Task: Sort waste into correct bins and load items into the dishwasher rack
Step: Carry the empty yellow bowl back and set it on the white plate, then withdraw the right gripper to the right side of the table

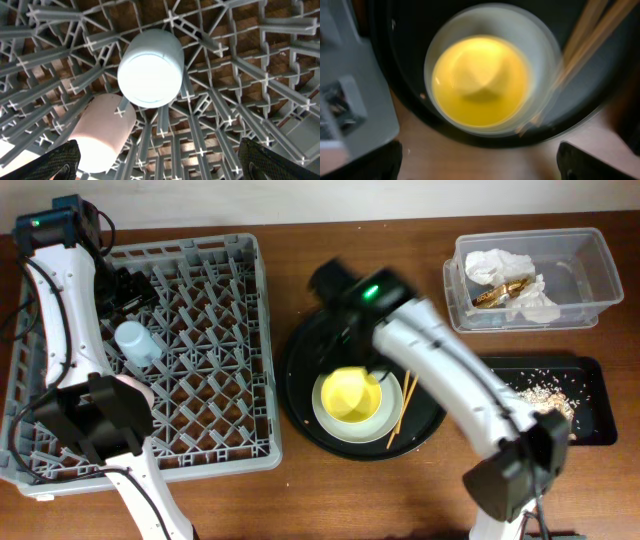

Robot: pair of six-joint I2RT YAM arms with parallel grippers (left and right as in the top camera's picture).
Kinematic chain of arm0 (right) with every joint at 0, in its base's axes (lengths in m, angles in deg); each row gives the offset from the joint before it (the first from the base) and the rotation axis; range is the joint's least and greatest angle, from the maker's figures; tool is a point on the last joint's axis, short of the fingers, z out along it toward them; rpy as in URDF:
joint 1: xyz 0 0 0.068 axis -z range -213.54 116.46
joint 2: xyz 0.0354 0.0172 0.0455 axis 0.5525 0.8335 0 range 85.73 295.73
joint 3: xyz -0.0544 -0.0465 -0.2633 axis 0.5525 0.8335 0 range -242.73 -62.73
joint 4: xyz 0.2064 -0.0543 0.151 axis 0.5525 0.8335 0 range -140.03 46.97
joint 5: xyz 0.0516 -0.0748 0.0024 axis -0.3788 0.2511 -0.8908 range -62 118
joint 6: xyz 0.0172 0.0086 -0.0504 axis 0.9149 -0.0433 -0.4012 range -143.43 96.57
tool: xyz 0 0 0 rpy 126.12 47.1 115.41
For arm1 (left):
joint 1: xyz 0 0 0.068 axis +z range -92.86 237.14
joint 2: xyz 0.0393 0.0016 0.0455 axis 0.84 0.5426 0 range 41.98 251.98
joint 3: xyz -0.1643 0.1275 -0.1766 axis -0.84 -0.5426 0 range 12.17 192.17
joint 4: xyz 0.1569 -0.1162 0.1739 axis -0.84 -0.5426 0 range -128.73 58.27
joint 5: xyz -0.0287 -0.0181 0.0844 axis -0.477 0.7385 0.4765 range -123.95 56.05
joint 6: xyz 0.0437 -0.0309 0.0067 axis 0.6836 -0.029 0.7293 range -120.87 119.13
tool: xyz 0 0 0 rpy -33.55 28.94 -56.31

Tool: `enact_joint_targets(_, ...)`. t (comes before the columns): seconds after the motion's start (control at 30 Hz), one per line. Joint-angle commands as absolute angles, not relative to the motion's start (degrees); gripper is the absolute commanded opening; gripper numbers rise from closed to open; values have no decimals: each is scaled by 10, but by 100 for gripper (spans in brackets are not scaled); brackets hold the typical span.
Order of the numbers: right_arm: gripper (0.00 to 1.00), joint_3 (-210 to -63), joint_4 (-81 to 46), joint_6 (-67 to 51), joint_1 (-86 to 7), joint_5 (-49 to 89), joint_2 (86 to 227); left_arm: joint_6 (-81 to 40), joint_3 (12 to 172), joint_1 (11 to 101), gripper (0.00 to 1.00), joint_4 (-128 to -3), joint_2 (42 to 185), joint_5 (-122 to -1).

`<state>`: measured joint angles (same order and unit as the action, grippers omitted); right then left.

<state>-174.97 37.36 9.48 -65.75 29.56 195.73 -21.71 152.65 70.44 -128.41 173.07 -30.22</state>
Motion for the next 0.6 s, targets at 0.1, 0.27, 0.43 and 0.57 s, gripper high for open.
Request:
enact_joint_targets(0.1, 99, -1967, 473, -17, -409, 392, 1944, -219, 1536, 707, 99, -1284, 1721, -298)
enact_joint_targets(0.27, 99, -1967, 473, -31, -254, 340, 1951, -219, 1536, 707, 99, -1284, 1721, -298)
enact_joint_targets(0.43, 99, -1967, 472, -31, -176, 336, 1952, -219, 1536, 707, 99, -1284, 1721, -298)
enact_joint_targets(0.57, 99, -1967, 472, -31, -141, 336, 1952, -219, 1536, 707, 99, -1284, 1721, -298)
